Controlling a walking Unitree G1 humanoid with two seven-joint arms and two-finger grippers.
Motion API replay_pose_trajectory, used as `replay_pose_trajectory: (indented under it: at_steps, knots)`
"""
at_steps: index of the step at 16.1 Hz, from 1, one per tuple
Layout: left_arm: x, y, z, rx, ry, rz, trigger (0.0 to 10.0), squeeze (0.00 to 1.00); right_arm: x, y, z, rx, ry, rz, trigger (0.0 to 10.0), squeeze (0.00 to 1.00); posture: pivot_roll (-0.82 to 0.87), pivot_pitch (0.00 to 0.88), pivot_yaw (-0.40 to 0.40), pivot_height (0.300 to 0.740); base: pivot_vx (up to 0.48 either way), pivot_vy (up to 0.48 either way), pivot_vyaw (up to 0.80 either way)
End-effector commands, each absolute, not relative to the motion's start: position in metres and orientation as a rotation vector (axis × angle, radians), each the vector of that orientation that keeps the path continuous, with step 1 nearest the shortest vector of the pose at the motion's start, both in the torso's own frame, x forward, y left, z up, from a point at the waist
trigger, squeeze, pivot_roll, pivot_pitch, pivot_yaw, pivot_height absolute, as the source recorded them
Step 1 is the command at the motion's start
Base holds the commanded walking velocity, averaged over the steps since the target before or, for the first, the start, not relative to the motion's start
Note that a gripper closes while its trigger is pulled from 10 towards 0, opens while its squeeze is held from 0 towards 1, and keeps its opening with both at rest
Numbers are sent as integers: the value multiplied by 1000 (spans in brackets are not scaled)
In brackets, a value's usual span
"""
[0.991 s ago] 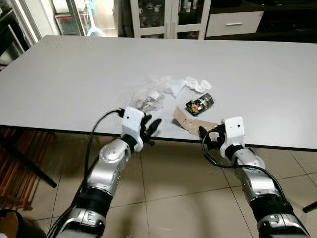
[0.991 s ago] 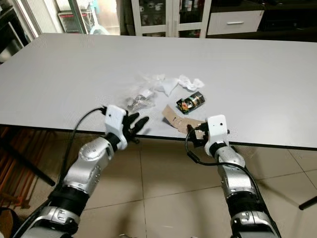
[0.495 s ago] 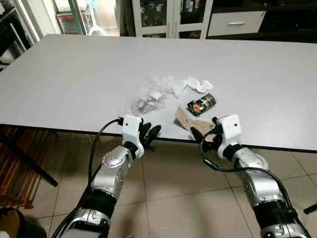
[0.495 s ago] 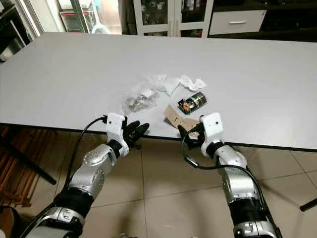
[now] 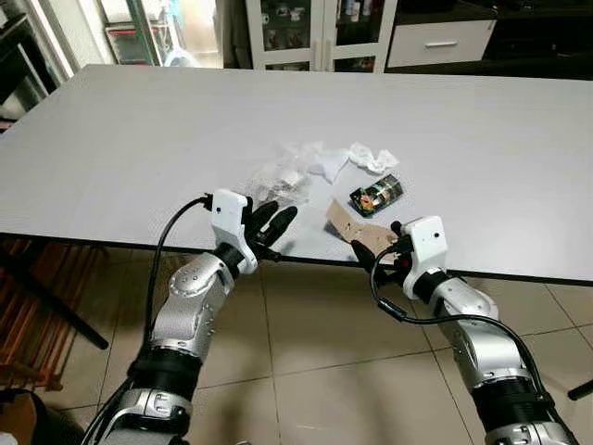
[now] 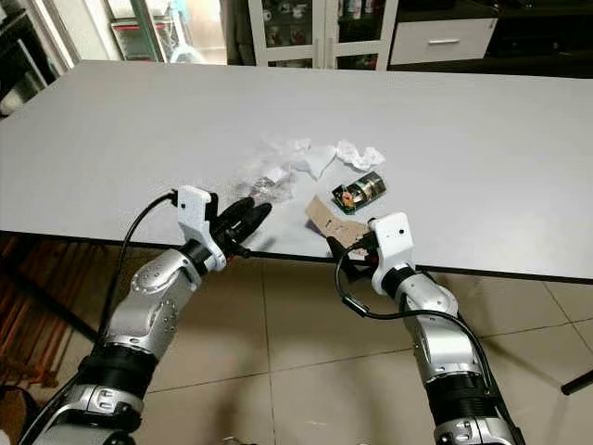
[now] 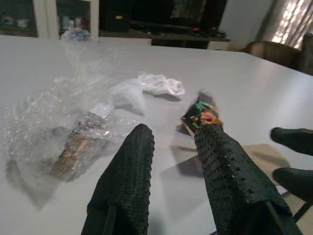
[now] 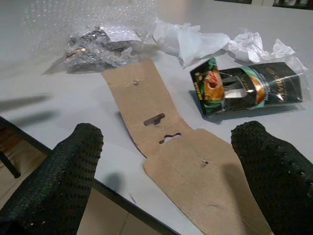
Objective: Picking trash to rubbish bin
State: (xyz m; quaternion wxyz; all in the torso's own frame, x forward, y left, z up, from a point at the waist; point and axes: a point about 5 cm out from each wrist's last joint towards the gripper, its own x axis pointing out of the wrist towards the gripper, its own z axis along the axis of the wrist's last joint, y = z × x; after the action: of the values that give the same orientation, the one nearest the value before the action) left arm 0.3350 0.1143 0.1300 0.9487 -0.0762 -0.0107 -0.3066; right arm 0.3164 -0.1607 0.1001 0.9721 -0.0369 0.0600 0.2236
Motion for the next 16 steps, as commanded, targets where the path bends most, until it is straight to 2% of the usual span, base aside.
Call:
replay_pose_trajectory:
  at_steps: [1, 2, 3, 10, 11, 16]
  knots:
    - [333, 111, 132, -155, -24, -663, 10000, 0, 316, -160, 103, -69, 113, 458, 10000, 0, -111, 20, 68, 740, 0, 0, 0]
    - [333, 106, 133, -159, -26, -687, 10000, 0, 316, -160, 103, -70, 113, 456, 10000, 0, -110, 18, 68, 740, 0, 0, 0]
    - [333, 100, 131, -157, -23, -708, 10000, 1000, 316, -159, 103, -70, 112, 456, 10000, 0, -113, 17, 68, 740, 0, 0, 0]
    - [328, 76, 105, -185, 108, -712, 10000, 1000, 316, -155, 102, -75, 119, 462, 10000, 0, -113, 33, 67, 740, 0, 0, 0]
    - [329, 73, 106, -186, 106, -706, 10000, 0, 316, -154, 103, -72, 117, 462, 10000, 0, -114, 36, 69, 740, 0, 0, 0]
    - [334, 70, 110, -174, 97, -693, 10000, 0, 315, -154, 102, -68, 117, 460, 10000, 0, -116, 38, 71, 740, 0, 0, 0]
